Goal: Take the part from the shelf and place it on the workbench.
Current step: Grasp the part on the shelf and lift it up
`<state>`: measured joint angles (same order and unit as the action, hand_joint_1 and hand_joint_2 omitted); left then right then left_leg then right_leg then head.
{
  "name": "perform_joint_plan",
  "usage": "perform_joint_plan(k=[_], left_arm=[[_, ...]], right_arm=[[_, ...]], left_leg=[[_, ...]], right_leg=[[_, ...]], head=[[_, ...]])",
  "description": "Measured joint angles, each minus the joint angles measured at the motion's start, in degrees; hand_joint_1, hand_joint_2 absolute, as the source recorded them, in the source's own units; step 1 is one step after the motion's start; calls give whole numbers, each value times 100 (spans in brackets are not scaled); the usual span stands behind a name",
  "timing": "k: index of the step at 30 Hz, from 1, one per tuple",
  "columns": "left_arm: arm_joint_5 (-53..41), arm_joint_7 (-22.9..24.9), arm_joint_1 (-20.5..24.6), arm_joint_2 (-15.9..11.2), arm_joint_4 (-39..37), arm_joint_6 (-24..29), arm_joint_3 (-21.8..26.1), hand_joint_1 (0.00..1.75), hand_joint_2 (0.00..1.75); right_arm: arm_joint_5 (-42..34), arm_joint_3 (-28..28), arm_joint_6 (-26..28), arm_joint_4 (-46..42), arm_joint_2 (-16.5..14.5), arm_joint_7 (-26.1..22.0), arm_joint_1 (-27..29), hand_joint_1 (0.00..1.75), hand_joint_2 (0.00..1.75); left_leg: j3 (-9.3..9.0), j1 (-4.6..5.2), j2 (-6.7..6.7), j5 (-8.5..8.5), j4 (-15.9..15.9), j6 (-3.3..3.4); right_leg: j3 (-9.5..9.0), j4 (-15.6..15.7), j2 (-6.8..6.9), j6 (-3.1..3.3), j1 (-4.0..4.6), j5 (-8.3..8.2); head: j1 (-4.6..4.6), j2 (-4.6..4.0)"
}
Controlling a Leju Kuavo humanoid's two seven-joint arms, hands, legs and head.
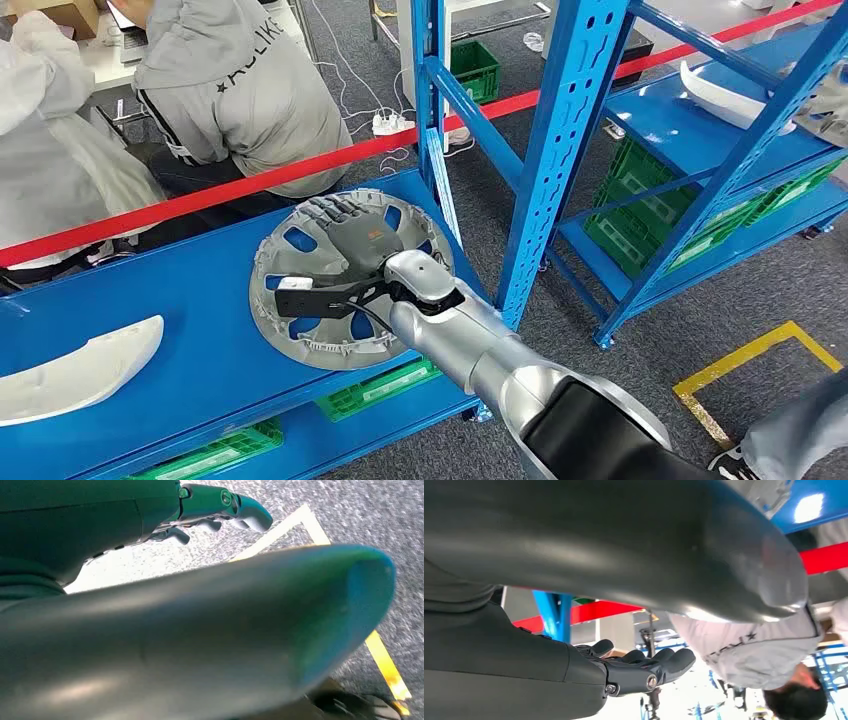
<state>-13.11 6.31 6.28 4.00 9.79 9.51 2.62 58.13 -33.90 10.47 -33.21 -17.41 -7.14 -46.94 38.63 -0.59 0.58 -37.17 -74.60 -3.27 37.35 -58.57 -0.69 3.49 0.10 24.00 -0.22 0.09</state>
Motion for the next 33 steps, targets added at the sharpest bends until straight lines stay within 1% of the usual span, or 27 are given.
perform_joint_plan(k=[1, 2, 3, 4, 5, 6, 7, 8, 9, 10, 12, 13, 16, 17, 20, 22, 26, 33], left_arm=[[0, -5, -7, -4, 0, 0, 0, 0, 0], [0, -10, -11, -9, 0, -1, 0, 0, 0], [0, -19, -18, -17, 1, -1, 0, 0, 0], [0, -26, -21, -25, 1, -2, 0, 0, 0], [0, -31, -18, -29, -1, -5, 0, 0, 0], [0, -33, -11, -30, -1, -10, 0, 0, 0], [0, -35, -9, -30, -1, -16, 0, 0, 0], [0, -37, -11, -28, 0, -22, 0, 0, 0], [0, -39, -17, -25, 2, -25, 0, 0, 0], [0, -44, -27, -23, 3, -26, 1, 0, 0], [-5, -62, -31, -21, 5, -33, 2, 0, 0], [-12, -72, -26, -24, 7, -39, 3, 0, 0], [-53, -81, -11, -23, 9, -63, 4, 0, 0], [-63, -81, -6, -21, 10, -67, 4, 0, 0], [-78, -77, 8, -21, 11, -65, 4, 0, 0], [-85, -59, 10, -24, 11, -57, 4, 0, 0], [-101, -21, 4, -28, 9, -43, 4, 0, 0], [-172, 32, 15, -28, 11, -43, 4, 0, 0]], right_arm=[[-8, -9, -4, 5, -19, -9, 1, 0, 0], [-16, -18, -8, 9, -37, -15, 1, 0, 0], [-31, -34, -13, 16, -74, -27, 0, 0, 0], [-40, -43, -16, 18, -108, -34, -1, 0, 0], [-47, -50, -18, 20, -137, -37, -4, 0, 0], [-50, -55, -19, 24, -160, -37, -8, 0, 0], [-53, -61, -22, 30, -176, -37, -10, 0, 0], [-63, -71, -26, 36, -189, -38, -11, 0, 0], [-80, -81, -29, 40, -198, -40, -11, 0, 0], [-103, -94, -33, 43, -208, -45, -11, 0, 0], [-172, -130, -50, 44, -229, -56, -13, 0, 0], [-226, -159, -67, 42, -244, -60, -11, 0, 0], [-511, -306, -158, -4, -286, -29, 6, 0, 0], [-638, -369, -184, -27, -294, -15, 12, 0, 0], [-978, -551, -207, -54, -301, 6, 33, 0, 0], [-1114, -627, -222, -53, -301, 8, 68, 0, 0], [-1337, -717, -260, -38, -301, 39, 138, 0, 0], [-1562, -734, -256, 66, -301, 153, 210, 0, 0]], left_leg=[[7, -4, -3, 75, 65, -3], [-24, -9, -7, 193, 204, -3], [-93, -17, -16, 423, 490, -5], [-222, -24, -25, 700, 898, -5], [-344, -23, -35, 876, 1272, 1], [-430, -12, -44, 959, 1529, 27], [-469, 0, -48, 991, 1649, 66], [-475, 12, -49, 972, 1661, 107], [-481, 12, -46, 1013, 1660, 129], [-488, 6, -39, 1068, 1670, 134], [-492, 2, -28, 1090, 1688, 132], [-493, 8, -24, 1087, 1688, 149], [-501, 17, -23, 1075, 1687, 195], [-501, 19, -24, 1073, 1687, 206], [-502, 29, -24, 1067, 1685, 229], [-502, 35, -24, 1066, 1684, 234], [-503, 36, -24, 1065, 1684, 233], [-504, 27, -25, 1063, 1684, 227]], right_leg=[[-14, -4, -5, -5, -1, 14], [-31, -9, -9, -11, -2, 28], [-64, -20, -15, -24, -6, 57], [-96, -31, -18, -44, -8, 87], [-119, -45, -17, -67, -4, 110], [-124, -52, -16, -96, 2, 124], [-120, -55, -13, -130, 9, 135], [-116, -51, -10, -160, 15, 137], [-114, -45, -7, -154, 26, 139], [-117, -41, -6, -117, 33, 137], [-129, -23, -2, -28, 46, 126], [-138, -9, -1, -13, 45, 122], [-168, 31, 2, -42, 41, 117], [-174, 42, 2, -66, 39, 114], [-187, 65, 4, -181, 23, 113], [-189, 69, 5, -225, 15, 113], [-188, 69, 8, -245, 13, 117], [-184, 68, 12, -246, 18, 119]], head=[[-1, 0], [-1, 0], [-1, 0], [-1, 0], [-3, 0], [-7, 0], [-9, 0], [-10, 0], [-9, 0], [-7, 0], [-6, 0], [-6, 0], [-6, 0], [-6, 0], [-7, 0], [-7, 0], [-9, 0], [-9, 0]])
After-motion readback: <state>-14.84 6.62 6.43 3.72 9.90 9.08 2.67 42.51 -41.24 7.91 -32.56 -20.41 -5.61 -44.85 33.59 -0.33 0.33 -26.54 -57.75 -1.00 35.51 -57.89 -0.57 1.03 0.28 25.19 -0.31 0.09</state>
